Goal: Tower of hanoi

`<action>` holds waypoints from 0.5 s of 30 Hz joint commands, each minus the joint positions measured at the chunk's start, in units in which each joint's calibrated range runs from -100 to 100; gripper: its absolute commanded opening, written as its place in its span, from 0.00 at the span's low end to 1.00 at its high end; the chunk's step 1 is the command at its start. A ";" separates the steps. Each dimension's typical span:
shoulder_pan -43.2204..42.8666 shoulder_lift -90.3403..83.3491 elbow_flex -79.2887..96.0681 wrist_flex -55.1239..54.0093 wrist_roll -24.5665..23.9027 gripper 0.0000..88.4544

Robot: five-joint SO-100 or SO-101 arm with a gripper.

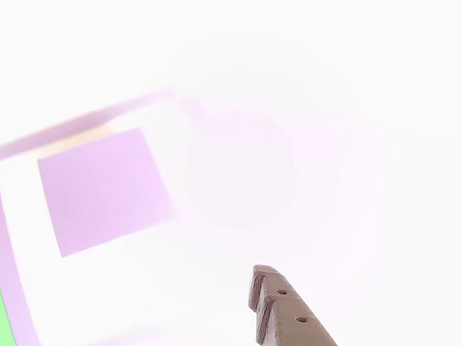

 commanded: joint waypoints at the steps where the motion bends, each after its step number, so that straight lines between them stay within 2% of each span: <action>1: -0.41 6.43 0.02 -10.46 0.59 0.54; 15: -0.22 30.01 -0.62 -36.70 0.59 0.53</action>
